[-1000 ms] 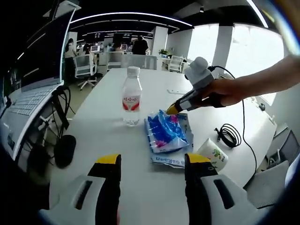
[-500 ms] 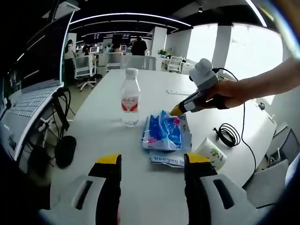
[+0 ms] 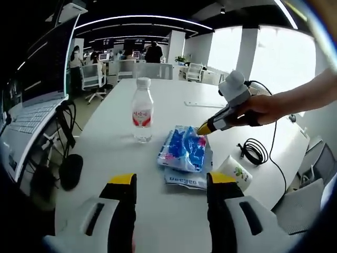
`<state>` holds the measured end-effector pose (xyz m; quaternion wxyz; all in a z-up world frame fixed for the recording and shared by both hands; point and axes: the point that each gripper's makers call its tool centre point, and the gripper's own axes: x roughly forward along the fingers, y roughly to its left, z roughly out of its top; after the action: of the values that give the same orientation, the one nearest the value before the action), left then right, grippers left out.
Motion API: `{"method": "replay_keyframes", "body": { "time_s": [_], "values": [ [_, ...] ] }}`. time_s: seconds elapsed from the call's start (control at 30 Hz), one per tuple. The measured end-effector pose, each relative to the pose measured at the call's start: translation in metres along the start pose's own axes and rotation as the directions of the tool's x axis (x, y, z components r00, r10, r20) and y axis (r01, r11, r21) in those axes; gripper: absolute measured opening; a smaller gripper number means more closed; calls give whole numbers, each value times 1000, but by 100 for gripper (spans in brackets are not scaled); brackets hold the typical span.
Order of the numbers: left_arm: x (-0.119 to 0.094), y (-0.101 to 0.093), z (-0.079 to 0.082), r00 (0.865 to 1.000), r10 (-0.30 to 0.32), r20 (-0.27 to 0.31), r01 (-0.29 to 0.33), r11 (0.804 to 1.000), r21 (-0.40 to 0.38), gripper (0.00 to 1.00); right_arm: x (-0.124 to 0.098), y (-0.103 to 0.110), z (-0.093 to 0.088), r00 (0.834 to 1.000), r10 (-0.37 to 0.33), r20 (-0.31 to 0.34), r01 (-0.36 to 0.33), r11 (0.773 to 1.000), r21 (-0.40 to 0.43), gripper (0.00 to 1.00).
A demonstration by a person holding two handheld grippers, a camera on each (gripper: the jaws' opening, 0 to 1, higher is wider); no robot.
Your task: Arrange the tabletop items into an orderly group along one side of the table until the central work area is clear of visible clutter.
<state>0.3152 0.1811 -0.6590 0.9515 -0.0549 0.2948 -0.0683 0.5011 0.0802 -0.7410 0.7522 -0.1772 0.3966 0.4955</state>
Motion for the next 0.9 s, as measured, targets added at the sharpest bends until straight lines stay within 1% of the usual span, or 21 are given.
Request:
{"method": "replay_keyframes", "body": {
  "time_s": [0.07, 0.13, 0.2, 0.23, 0.37, 0.43, 0.47, 0.53, 0.63, 0.7, 0.77, 0.87, 0.9],
  "values": [
    [5, -1, 0, 1000, -4, -1, 4, 1000, -19, 53, 0, 0, -1, 1000, 0, -2, 0, 1000, -3, 3],
    [10, -3, 1, 1000, -6, -3, 6, 1000, -22, 53, -3, 2, -1, 1000, 0, -2, 0, 1000, -3, 3],
    [17, -3, -1, 1000, -8, -8, 8, 1000, -26, 53, -4, 3, -1, 1000, 3, -2, -3, 1000, 1, 3],
    [23, -4, -3, 1000, -12, -16, 11, 999, -38, 52, -5, 3, -2, 1000, -1, -5, 1, 1000, -1, 4],
    [39, -9, -4, 999, -20, -28, 18, 997, -73, 51, -7, 3, -3, 1000, -4, 1, 4, 1000, -5, 5],
    [46, -13, -5, 999, -35, -30, 31, 993, -115, 49, -7, 1, -3, 1000, -6, 2, 6, 1000, -8, 5],
    [52, -14, -6, 999, -36, -36, 32, 993, -112, 48, -7, 0, -3, 1000, -8, 2, 8, 1000, -10, 5],
    [61, -16, -7, 998, -36, -47, 30, 991, -133, 47, -10, 1, -3, 1000, -8, 4, 8, 1000, -15, 5],
    [72, -18, -9, 997, -34, -65, 23, 986, -163, 45, -8, -2, -1, 1000, -7, 7, 7, 1000, -15, 5],
    [77, -19, -9, 997, -28, -75, 15, 986, -168, 43, -8, -2, 0, 1000, -7, 8, 7, 1000, -14, 5],
    [82, -20, -12, 995, -26, -95, 7, 982, -191, 42, -8, -1, 0, 1000, -6, 8, 6, 1000, -14, 4],
    [91, -24, -13, 993, -30, -111, 5, 975, -221, 40, -8, 1, 1, 1000, 0, 6, 0, 1000, -19, 3],
    [93, -25, -15, 992, -28, -121, 1, 976, -216, 38, -8, 1, 1, 1000, 1, 5, -1, 1000, -18, 3]
  ]
}}
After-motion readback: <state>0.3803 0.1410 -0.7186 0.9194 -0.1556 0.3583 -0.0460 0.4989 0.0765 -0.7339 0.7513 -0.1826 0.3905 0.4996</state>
